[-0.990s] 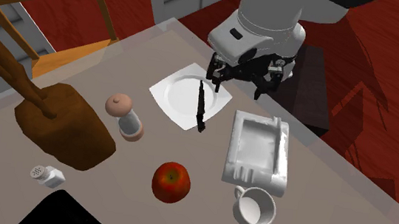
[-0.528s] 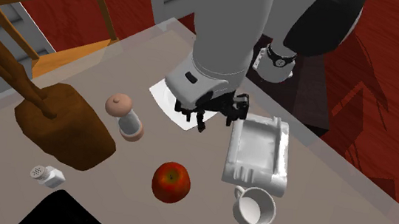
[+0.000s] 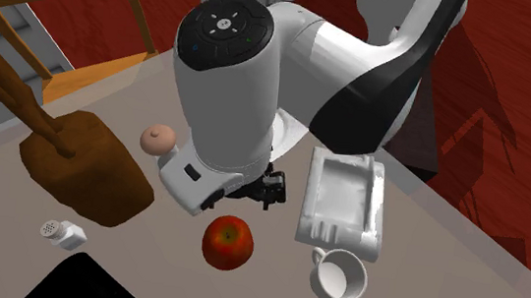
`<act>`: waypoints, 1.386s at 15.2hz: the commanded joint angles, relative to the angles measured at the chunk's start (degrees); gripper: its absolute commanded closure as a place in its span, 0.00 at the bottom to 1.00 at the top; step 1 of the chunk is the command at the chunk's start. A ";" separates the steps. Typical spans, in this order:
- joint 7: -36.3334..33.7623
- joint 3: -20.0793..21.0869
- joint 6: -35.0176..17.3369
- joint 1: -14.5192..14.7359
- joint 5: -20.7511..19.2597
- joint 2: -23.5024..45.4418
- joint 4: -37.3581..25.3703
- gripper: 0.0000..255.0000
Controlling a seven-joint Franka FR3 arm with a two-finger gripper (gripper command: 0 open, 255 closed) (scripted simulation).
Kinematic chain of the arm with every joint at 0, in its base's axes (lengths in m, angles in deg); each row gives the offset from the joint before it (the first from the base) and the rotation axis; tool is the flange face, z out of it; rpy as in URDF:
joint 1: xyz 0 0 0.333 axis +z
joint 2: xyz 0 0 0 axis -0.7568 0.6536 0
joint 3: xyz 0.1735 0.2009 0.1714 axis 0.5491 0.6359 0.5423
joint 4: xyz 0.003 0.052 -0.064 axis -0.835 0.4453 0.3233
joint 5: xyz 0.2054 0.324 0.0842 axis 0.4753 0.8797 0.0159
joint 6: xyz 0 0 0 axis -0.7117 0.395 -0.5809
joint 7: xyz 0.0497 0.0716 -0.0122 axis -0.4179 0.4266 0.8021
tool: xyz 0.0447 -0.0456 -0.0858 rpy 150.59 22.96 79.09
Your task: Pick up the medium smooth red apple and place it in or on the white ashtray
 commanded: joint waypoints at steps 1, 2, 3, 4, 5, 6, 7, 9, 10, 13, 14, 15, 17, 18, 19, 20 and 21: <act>2.59 0.73 0.64 -1.58 2.19 4.94 -5.56 0.00; 3.58 1.12 1.10 -2.36 3.05 7.19 -8.27 0.00; 3.65 1.26 0.47 -2.44 3.15 7.47 -7.92 0.00; 3.73 1.35 -0.16 -2.48 3.28 7.76 -7.57 0.00; 3.82 1.43 -0.78 -2.51 3.42 8.07 -7.25 0.00; 3.92 1.51 -1.39 -2.55 3.57 8.39 -6.93 0.00; 4.01 1.59 -2.00 -2.58 3.72 8.72 -6.63 0.00; 4.20 1.76 -3.20 -2.66 4.04 9.41 -6.08 0.00; 4.26 1.81 -3.54 -2.69 4.13 9.61 -5.93 0.00; 4.26 1.82 -3.54 -2.69 4.13 9.61 -5.93 0.00; 4.26 1.82 -3.54 -2.69 4.13 9.61 -5.93 0.00; 4.26 1.82 -3.54 -2.69 4.13 9.61 -5.93 0.00; 4.26 1.81 -3.53 -2.69 4.13 9.61 -5.93 0.00; 4.26 1.81 -3.53 -2.69 4.13 9.61 -5.93 0.00; 4.26 1.81 -3.53 -2.69 4.13 9.61 -5.93 1.00; 4.26 1.81 -3.53 -2.69 4.13 9.61 -5.93 1.00; 4.26 1.81 -3.53 -2.69 4.13 9.61 -5.93 1.00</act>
